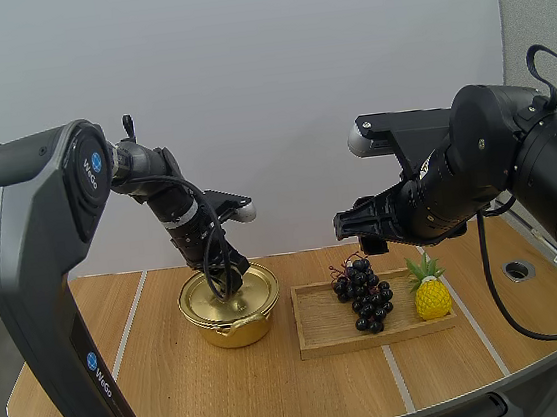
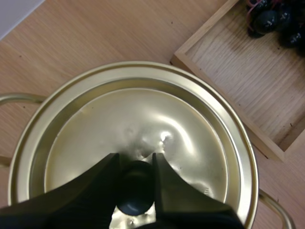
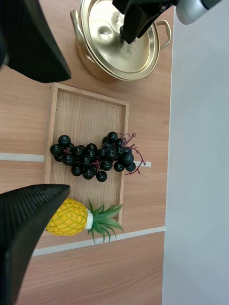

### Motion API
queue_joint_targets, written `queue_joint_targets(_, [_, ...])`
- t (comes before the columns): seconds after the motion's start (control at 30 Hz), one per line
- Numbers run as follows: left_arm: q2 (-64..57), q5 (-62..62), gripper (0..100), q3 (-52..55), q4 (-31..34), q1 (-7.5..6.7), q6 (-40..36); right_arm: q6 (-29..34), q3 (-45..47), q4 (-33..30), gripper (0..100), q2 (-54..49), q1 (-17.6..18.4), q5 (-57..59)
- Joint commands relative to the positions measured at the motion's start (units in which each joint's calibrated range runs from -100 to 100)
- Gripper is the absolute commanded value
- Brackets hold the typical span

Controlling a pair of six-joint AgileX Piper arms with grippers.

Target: Open the pot, put the grape inside, and close it

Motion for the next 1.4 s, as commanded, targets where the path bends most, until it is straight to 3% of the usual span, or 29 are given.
queue_joint_targets(0.0, [0.25, 1.14, 0, 0.04, 0.30, -0.07, -0.22, -0.35, -0.37, 0.07, 100, -0.14, 0.06, -0.23])
queue_joint_targets(0.27, [-4.38, 12.62, 0, -3.91, 0.30, -0.07, -0.90, -0.35, -0.37, 0.07, 100, -0.14, 0.06, -0.23])
queue_joint_targets(0.63, [-22.89, 14.28, 0, -24.23, 1.44, 0.00, -2.28, -0.35, -0.37, 0.07, 100, -0.14, 0.06, -0.23])
queue_joint_targets(1.13, [-32.14, -8.12, 0, -58.74, 5.75, 0.15, -8.06, -0.35, -0.37, 0.07, 100, -0.14, 0.06, -0.23])
queue_joint_targets(1.37, [-32.14, -27.68, 0, -68.62, 8.34, 0.15, -11.17, -0.35, -0.37, 0.15, 100, -0.14, 0.06, -2.31])
